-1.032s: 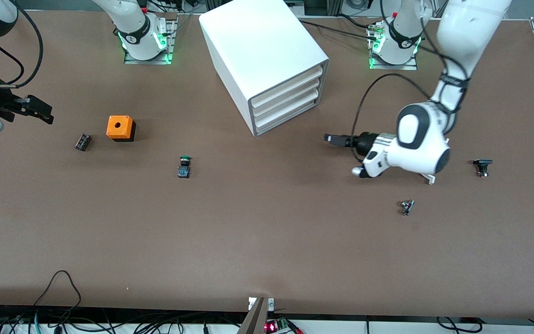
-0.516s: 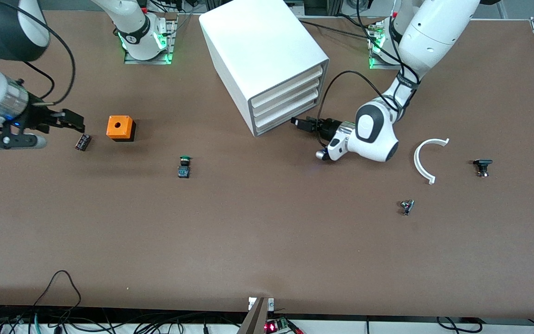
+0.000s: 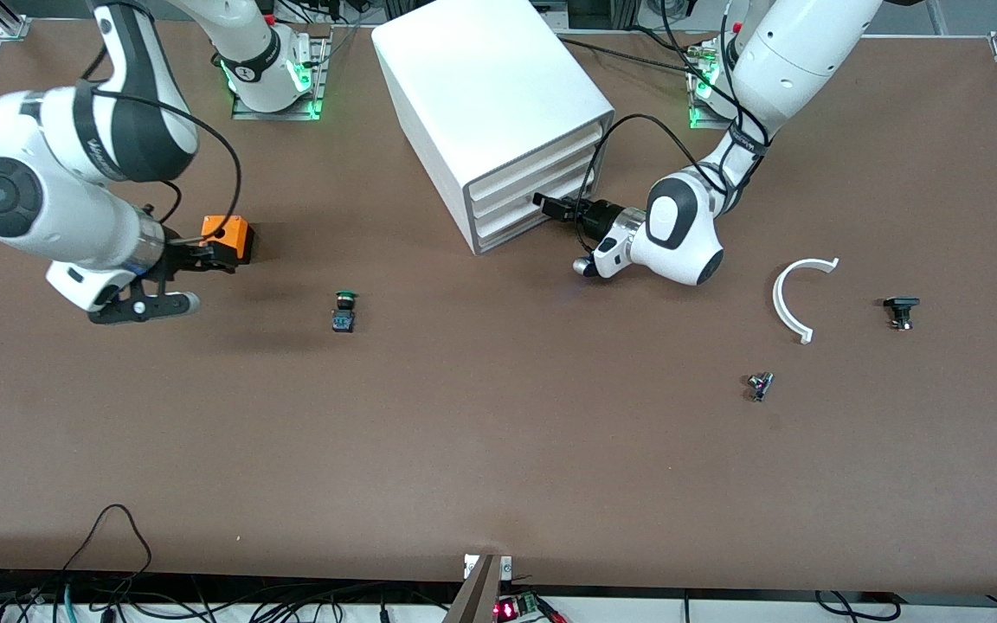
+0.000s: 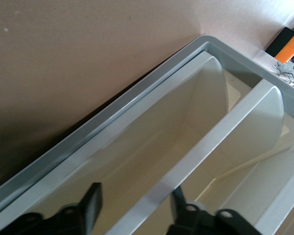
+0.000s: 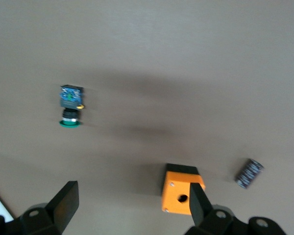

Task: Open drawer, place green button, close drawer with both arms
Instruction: 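Pull the drawer open with the left gripper while the right gripper grasps the button, then lift the green button with the right gripper while the left gripper withdraws, then carry the green button over the open drawer and lower it inside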

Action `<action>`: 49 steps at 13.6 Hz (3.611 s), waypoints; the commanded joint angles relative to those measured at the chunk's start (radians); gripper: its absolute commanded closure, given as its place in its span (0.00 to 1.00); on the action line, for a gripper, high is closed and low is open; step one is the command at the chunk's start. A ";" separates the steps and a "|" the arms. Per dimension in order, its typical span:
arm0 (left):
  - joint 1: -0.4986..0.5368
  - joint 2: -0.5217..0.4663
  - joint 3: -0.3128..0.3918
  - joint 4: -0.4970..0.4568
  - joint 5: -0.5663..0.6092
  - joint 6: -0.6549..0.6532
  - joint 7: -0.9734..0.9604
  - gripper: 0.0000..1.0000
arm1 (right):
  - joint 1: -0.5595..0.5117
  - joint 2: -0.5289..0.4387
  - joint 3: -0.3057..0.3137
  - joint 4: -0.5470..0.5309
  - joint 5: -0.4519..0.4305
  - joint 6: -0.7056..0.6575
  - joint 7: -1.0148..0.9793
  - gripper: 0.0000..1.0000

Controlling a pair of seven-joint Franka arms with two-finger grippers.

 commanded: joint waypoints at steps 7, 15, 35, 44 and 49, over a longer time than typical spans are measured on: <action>0.062 -0.060 0.187 0.056 0.100 0.082 0.078 0.81 | 0.054 0.209 0.066 0.001 0.085 0.228 0.113 0.00; 0.152 -0.228 0.190 0.133 0.387 0.178 0.075 0.00 | 0.124 0.347 0.066 -0.007 0.077 0.408 0.331 0.00; 0.283 -0.627 0.314 0.244 0.798 -0.093 0.071 0.00 | 0.146 0.370 0.066 -0.041 0.068 0.442 0.326 0.65; 0.275 -0.641 0.314 0.241 0.804 -0.096 0.068 0.00 | 0.147 0.336 0.071 0.195 0.071 0.304 0.075 0.66; 0.266 -0.650 0.277 0.254 0.976 -0.102 0.028 0.00 | 0.153 0.338 0.204 0.376 0.071 0.221 -0.287 0.66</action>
